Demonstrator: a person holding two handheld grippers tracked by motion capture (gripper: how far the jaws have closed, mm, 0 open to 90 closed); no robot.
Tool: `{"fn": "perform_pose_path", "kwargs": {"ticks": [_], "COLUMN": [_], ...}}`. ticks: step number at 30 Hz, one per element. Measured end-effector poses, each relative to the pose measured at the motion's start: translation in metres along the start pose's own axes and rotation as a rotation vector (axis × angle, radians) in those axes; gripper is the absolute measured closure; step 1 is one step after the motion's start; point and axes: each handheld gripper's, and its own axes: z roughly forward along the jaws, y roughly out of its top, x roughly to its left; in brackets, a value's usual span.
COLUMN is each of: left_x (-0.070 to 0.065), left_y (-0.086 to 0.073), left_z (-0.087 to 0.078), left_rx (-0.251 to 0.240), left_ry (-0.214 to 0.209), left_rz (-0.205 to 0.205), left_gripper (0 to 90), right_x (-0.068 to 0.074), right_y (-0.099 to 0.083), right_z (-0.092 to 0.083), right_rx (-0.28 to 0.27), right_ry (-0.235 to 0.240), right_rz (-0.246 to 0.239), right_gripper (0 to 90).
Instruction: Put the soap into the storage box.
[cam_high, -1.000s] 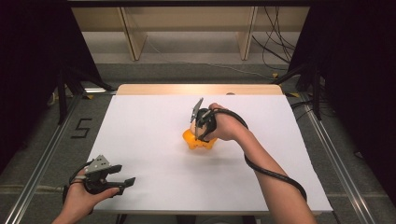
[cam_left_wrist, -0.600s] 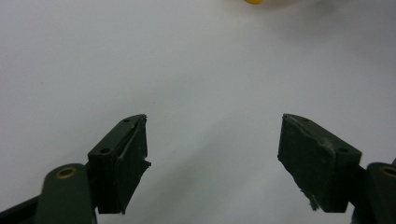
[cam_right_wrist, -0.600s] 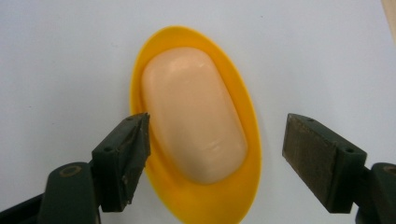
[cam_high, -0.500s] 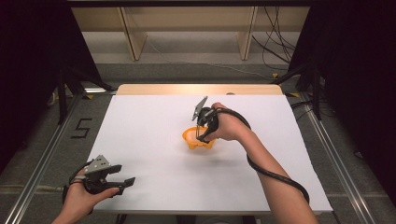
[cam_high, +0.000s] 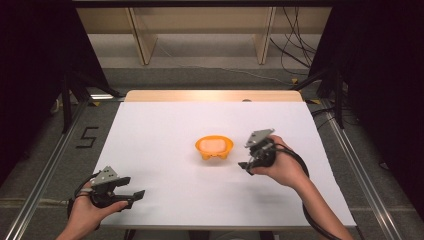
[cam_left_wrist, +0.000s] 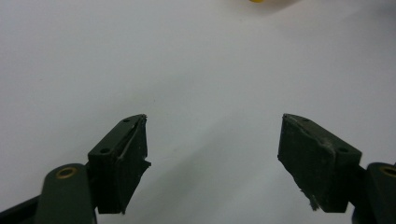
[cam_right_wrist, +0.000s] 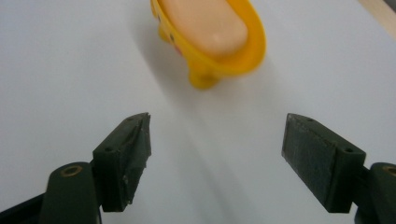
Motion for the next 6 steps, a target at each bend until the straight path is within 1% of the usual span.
{"fn": "perform_pose_path", "kwargs": {"ticks": [1, 2, 3, 4, 5, 6], "left_x": [0.000, 0.001, 0.001, 0.001, 0.001, 0.000], "left_y": [0.000, 0.000, 0.000, 0.000, 0.000, 0.000], "left_z": [0.000, 0.000, 0.000, 0.001, 0.001, 0.002], "left_rx": [0.002, 0.013, 0.015, 0.011, 0.013, 0.010], "left_ry": [-0.003, 0.001, 0.001, 0.000, 0.001, 0.004], "left_rz": [0.000, 0.009, 0.009, 0.007, 0.005, 0.002], "left_gripper": [23.6, 23.6, 23.6, 23.6, 23.6, 23.6], "right_x": [-0.001, 0.002, 0.004, 0.007, 0.008, 0.010], "right_y": [-0.014, -0.025, -0.035, -0.043, -0.055, -0.063], "right_z": [-0.006, -0.008, -0.013, -0.015, -0.018, -0.019], "right_rx": [-0.008, -0.032, -0.026, -0.039, -0.057, -0.078], "right_ry": [-0.017, -0.026, -0.013, -0.024, -0.026, -0.034], "right_rz": [0.010, 0.062, 0.111, 0.141, 0.166, 0.196], "right_gripper": [24.4, 24.6, 25.4, 26.3, 28.2, 31.1]}}
